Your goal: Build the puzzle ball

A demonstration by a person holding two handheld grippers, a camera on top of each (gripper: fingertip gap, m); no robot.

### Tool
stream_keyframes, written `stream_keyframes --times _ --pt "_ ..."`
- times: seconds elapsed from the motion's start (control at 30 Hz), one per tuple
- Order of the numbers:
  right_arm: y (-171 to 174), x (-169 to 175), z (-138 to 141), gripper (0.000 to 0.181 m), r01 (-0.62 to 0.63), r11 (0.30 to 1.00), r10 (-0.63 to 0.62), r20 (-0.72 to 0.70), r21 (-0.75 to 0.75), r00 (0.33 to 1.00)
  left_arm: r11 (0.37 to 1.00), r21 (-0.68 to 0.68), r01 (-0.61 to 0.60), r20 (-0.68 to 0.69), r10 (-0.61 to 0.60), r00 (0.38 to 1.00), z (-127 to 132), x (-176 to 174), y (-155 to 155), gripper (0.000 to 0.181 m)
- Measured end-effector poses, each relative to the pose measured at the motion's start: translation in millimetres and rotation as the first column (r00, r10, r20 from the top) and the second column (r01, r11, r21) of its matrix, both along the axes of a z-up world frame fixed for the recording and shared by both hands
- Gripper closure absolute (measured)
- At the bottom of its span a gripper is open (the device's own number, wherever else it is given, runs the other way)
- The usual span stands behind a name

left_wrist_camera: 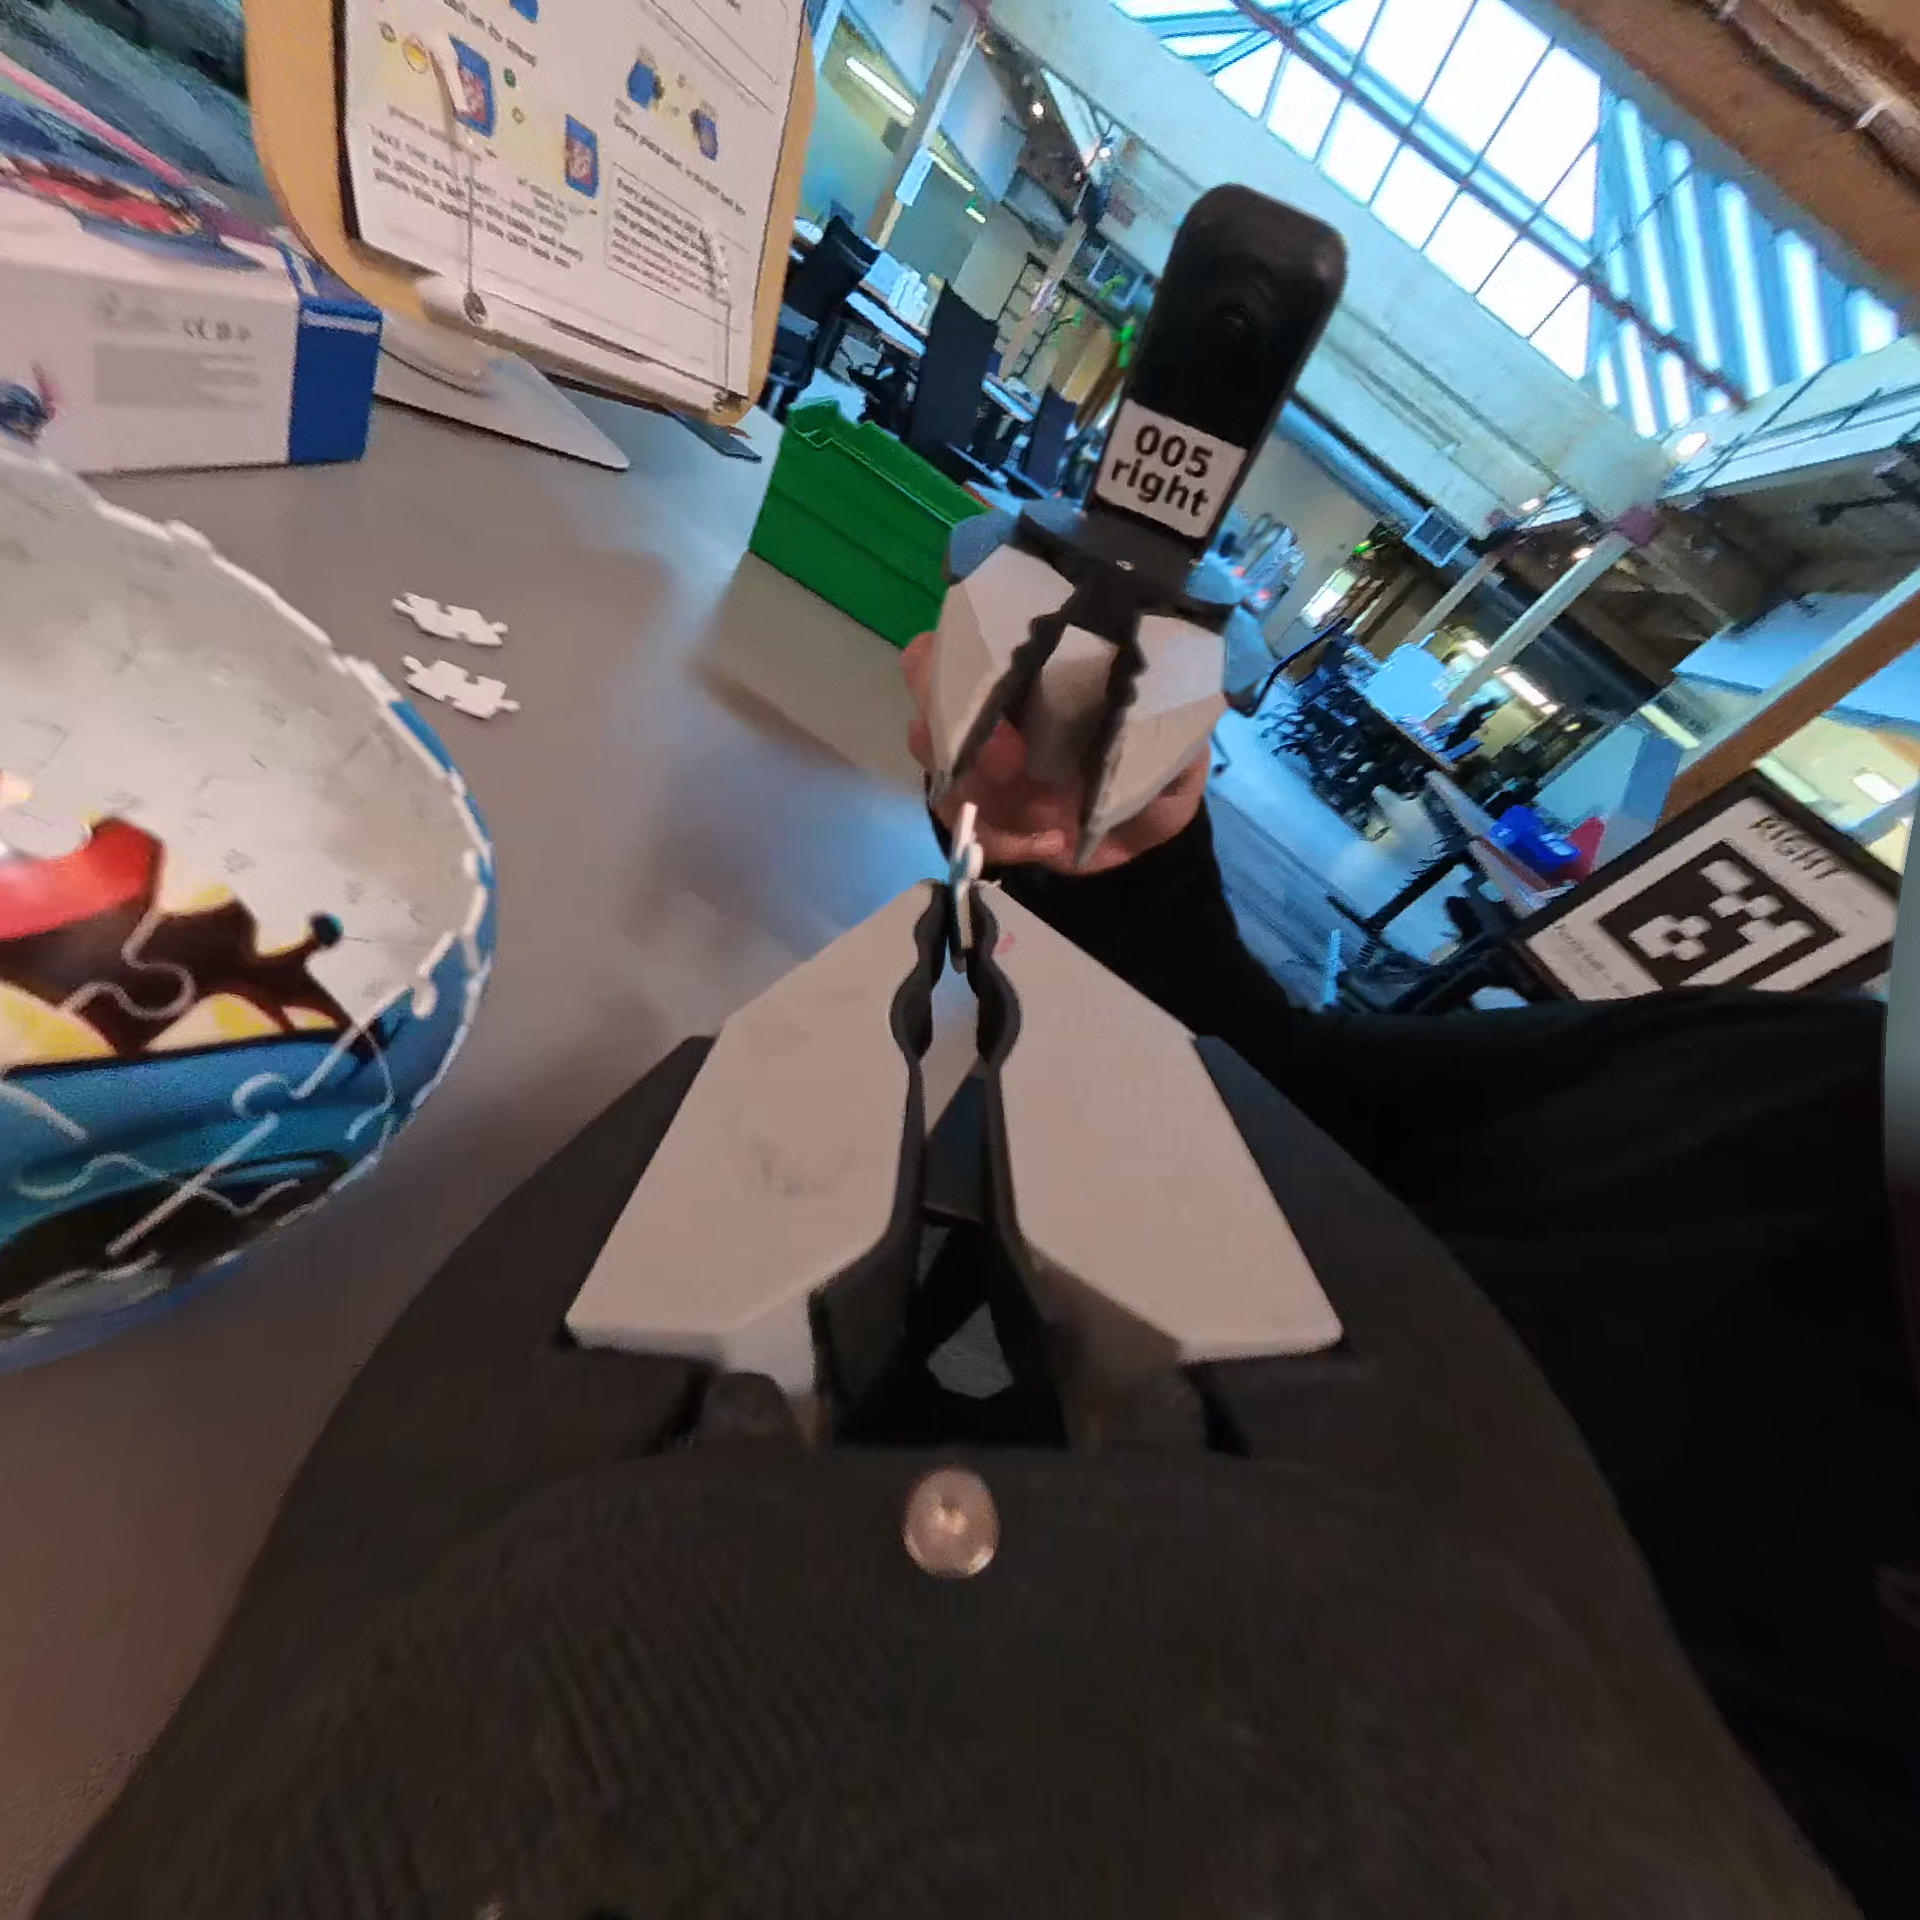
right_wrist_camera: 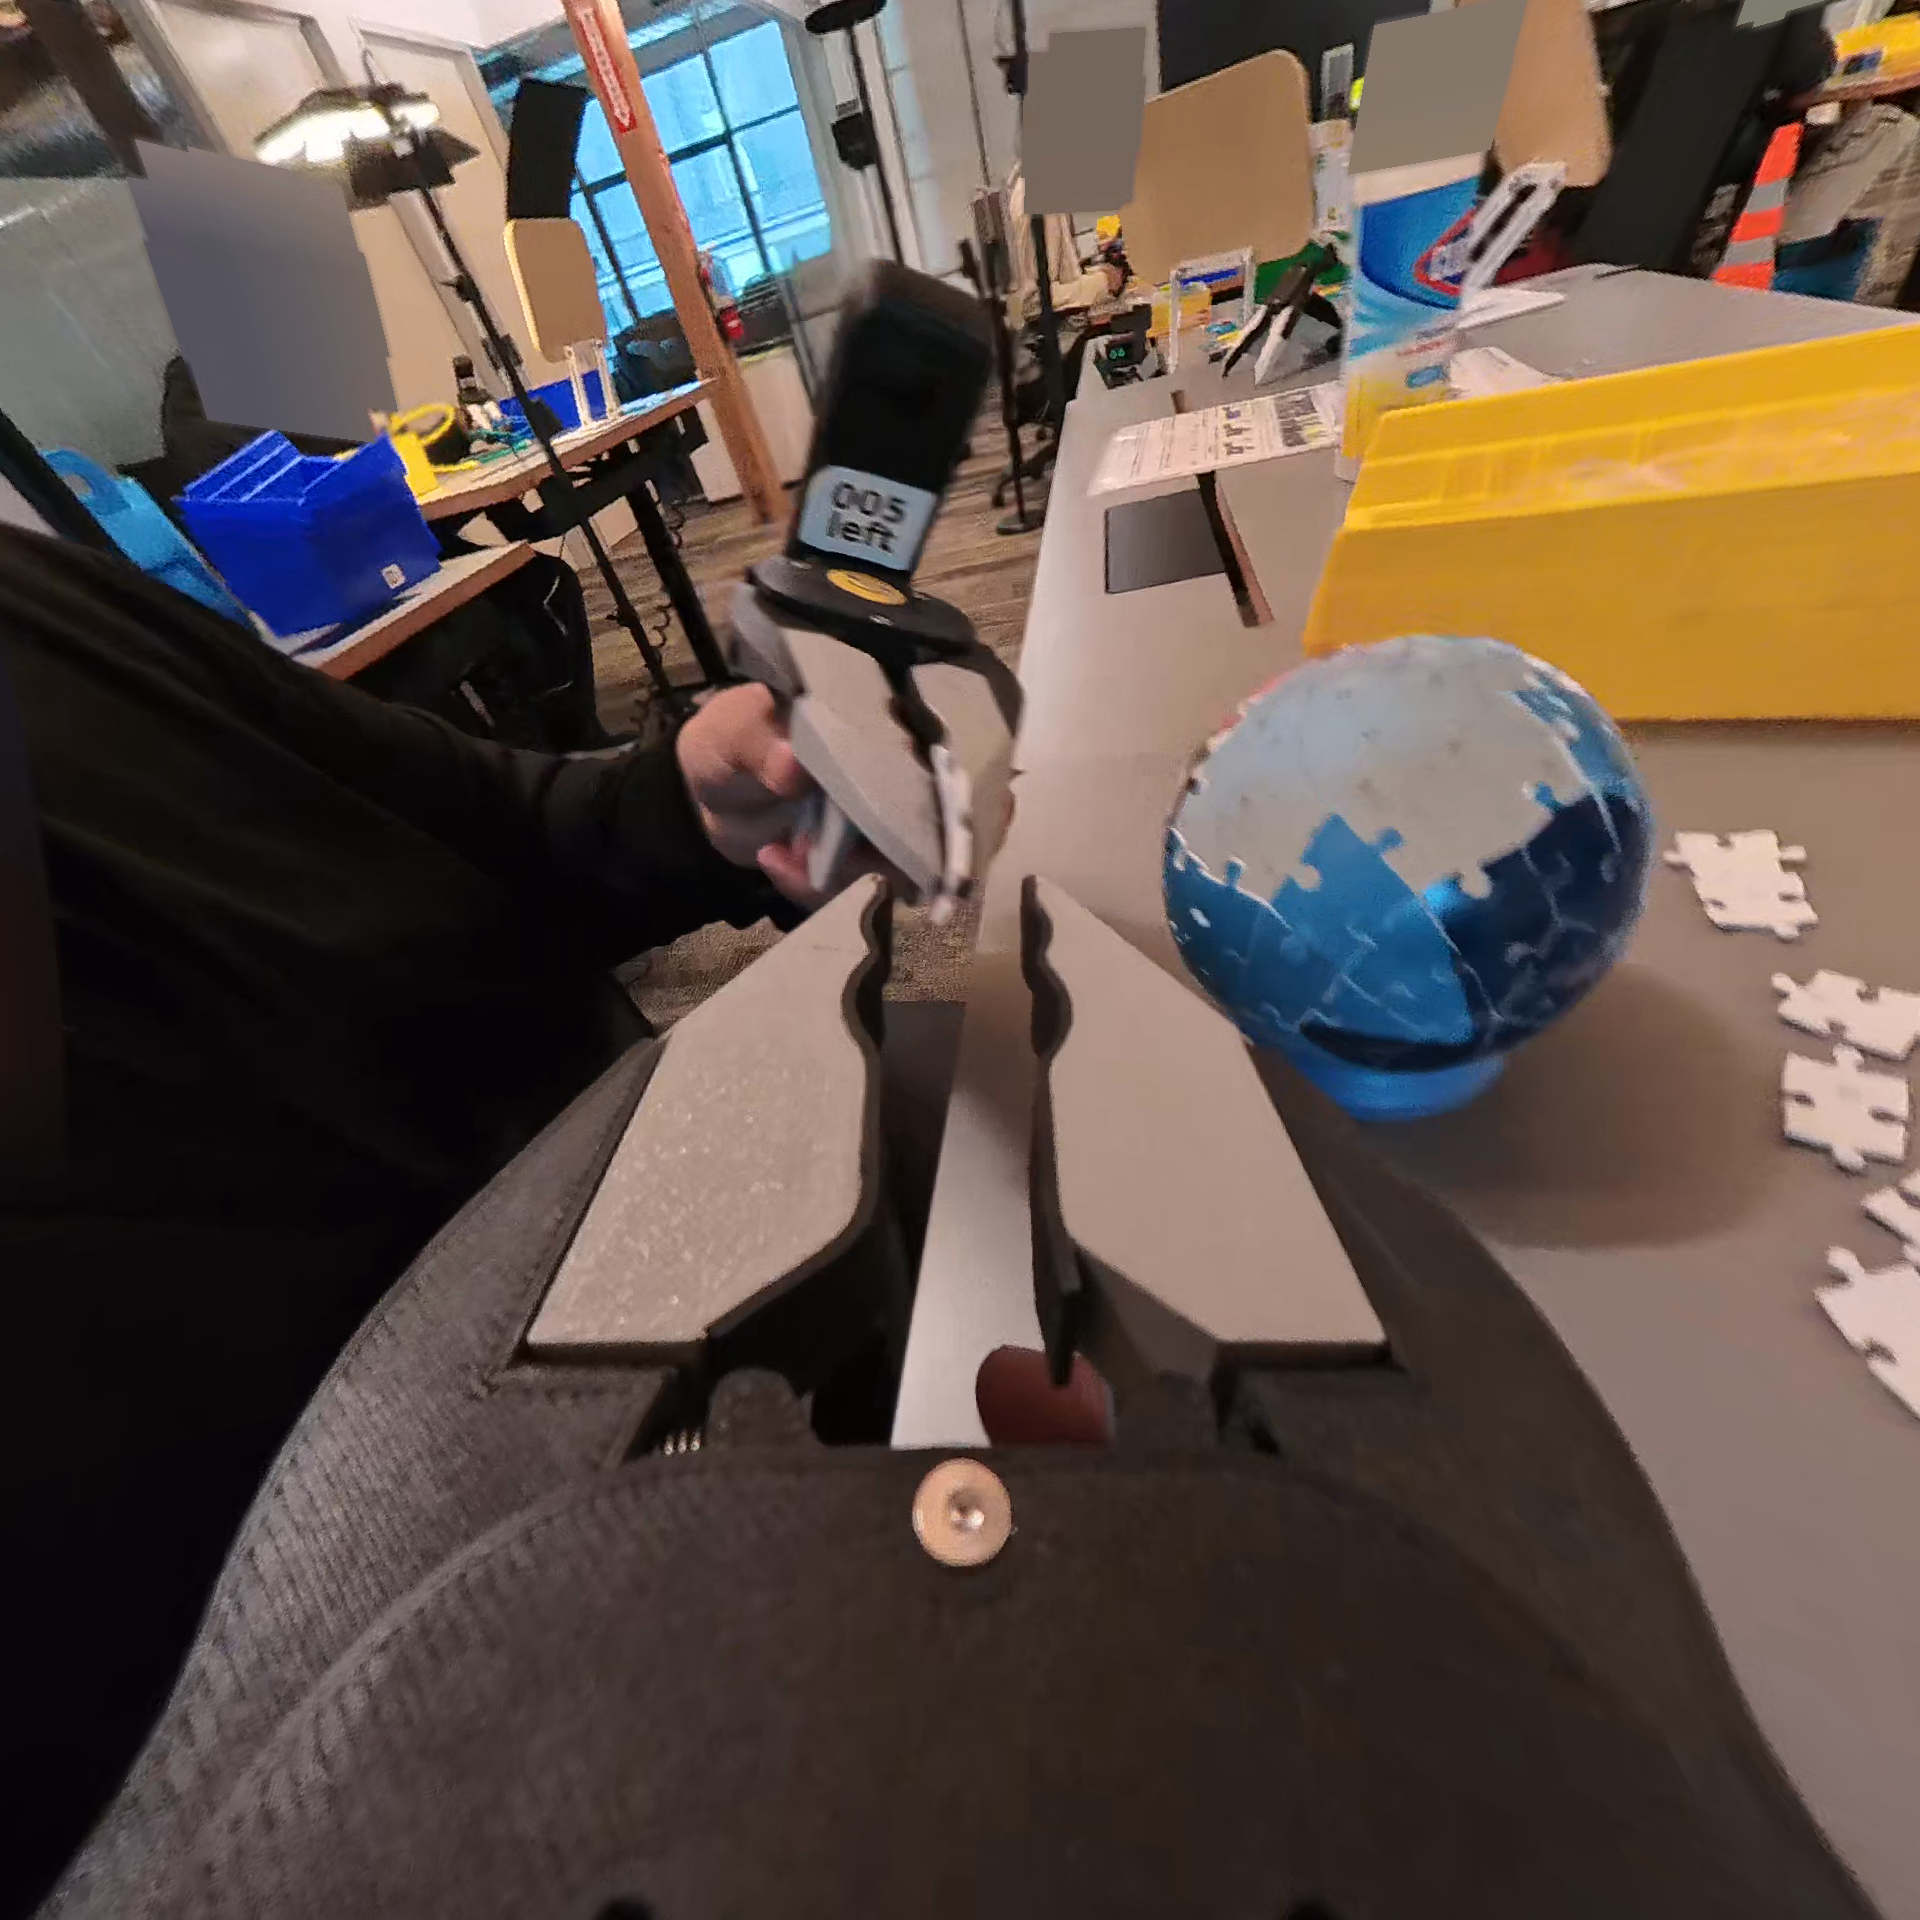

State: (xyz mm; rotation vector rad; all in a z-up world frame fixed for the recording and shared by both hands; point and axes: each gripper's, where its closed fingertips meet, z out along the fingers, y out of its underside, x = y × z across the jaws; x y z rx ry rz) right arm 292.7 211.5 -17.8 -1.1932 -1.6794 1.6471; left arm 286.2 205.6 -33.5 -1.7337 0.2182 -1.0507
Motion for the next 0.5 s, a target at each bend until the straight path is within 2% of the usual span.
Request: stream_keyframes --times 0.1,0.23,0.4,0.5 --pt "-12.6 -13.0 -7.6 0.159 -0.008 0.997 0.004 0.058 0.082 0.998 0.998 -0.014 0.063 0.064 -0.062 0.996 0.4 7.6 -8.6 0.181" --pt "-24.5 -20.1 -13.0 0.181 -0.047 0.991 0.039 0.063 0.129 0.997 0.999 -0.006 0.046 -0.076 -0.046 0.996 -11.1 7.6 -11.6 0.181" --pt "-27.5 -24.9 -16.1 0.181 -0.049 0.987 0.041 0.055 0.154 0.998 0.999 0.019 0.029 -0.213 -0.024 0.977 -15.2 -2.7 -14.6 0.180" --pt "-25.0 -26.2 -7.7 0.181 -0.030 0.992 0.030 0.003 0.123 1.000 0.998 0.062 0.006 -0.248 0.009 0.969 -9.6 -10.6 -16.4 0.180"
